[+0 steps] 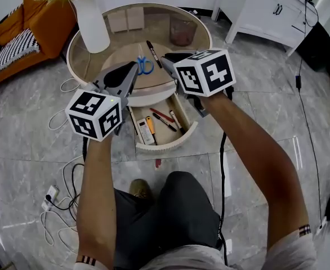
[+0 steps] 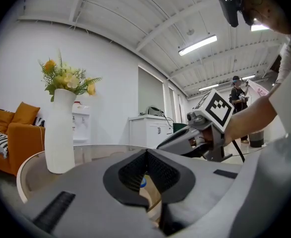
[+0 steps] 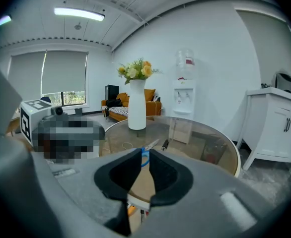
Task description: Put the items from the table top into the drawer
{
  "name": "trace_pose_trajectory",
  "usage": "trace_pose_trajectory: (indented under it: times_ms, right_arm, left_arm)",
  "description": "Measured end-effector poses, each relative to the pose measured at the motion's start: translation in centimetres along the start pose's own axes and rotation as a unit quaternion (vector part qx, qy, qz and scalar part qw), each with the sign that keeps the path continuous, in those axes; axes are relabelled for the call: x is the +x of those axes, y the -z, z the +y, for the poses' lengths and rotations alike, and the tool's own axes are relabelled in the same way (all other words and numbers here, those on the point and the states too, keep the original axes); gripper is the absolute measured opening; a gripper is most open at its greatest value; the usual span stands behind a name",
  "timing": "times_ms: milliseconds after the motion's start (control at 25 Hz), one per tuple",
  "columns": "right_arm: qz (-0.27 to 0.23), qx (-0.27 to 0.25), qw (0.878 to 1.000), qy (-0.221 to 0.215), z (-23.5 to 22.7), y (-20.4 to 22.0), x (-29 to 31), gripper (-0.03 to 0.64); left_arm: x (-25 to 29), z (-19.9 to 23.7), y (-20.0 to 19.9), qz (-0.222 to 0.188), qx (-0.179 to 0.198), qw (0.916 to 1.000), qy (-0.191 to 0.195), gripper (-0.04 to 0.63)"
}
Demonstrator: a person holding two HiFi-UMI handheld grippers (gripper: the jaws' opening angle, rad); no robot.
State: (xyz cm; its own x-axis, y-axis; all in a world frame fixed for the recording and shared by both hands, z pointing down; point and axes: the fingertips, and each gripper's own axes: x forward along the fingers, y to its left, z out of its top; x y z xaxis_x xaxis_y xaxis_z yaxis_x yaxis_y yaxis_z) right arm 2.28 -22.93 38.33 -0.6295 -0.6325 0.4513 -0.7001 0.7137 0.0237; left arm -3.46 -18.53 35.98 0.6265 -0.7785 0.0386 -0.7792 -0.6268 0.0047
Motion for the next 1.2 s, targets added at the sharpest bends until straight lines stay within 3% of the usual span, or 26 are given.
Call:
trace_pose_trajectory:
  times_ms: [120,360,560,720,1080,1200]
  right_arm:
    - [0.019,0.002,1.0,0.006,-0.9,-0.1,1.6,0.06]
    - [0.066,0.01,0.998,0.002,-1.4,0.9,4.9,0.078]
    - [0.095,0.01,0.995,0.018,-2.6,1.0,6.7,0.08]
    - [0.122,0.017,0.992,0.026,-3.6,1.2,8.3,0.086]
    - [0.173,0.02,0.984,0.028,-4.3,2.7,10.8,0.084]
    - [0.176,0.025,0.984,0.027,-4.1,2.8,10.7,0.048]
  left_arm:
    - [0.2,0.6,-0.1,0.004,0.005,1.0,0.0,-0.002]
    - [-0.1,2.6,-1.2,-0.023,-0.029,0.9993,-0.001,-0.002]
    - [1.1,1.9,-0.4,-0.006,-0.033,0.9991,0.025,-0.002]
    - [1.2,2.2,-0.3,-0.008,-0.046,0.9987,0.02,-0.002]
    - [1.0,2.7,0.3,-0.006,-0.056,0.9983,0.017,-0.002]
    - [1.0,2.3,0.3,-0.007,-0.055,0.9982,0.022,-0.002]
